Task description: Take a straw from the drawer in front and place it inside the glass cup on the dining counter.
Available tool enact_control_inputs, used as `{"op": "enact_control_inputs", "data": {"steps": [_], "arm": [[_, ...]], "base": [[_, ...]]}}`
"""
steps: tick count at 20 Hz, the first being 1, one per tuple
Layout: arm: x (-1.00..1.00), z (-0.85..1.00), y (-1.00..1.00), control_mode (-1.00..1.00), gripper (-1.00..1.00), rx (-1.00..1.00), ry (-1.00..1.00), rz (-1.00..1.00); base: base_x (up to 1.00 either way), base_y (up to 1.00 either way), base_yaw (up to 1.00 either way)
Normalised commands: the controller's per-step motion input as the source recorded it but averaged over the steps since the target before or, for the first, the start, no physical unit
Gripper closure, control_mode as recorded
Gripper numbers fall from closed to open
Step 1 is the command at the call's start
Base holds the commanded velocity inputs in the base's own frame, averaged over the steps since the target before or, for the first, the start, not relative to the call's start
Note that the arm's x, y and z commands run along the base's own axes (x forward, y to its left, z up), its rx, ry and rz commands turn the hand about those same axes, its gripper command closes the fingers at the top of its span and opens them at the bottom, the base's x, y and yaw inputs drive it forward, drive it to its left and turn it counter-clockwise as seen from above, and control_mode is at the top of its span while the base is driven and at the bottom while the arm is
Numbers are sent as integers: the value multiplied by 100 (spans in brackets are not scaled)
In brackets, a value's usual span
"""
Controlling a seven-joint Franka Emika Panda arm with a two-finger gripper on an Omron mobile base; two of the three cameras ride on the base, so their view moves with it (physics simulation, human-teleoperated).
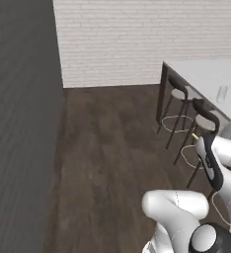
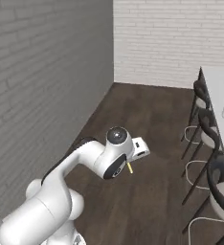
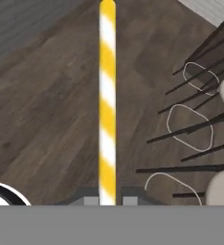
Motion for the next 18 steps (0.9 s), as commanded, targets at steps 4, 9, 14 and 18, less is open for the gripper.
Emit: {"op": "enact_control_inputs", "data": {"steps": [4, 9, 14, 18], "arm": [[0, 0, 0, 100, 100, 0, 0, 0], [0, 0, 0, 100, 100, 0, 0, 0], [0, 0, 0, 100, 100, 0, 0, 0], [0, 0, 0, 100, 100, 0, 0, 0]], "base": [[78, 69, -47], [74, 60, -41], [79, 47, -42], [82, 41, -47]]}}
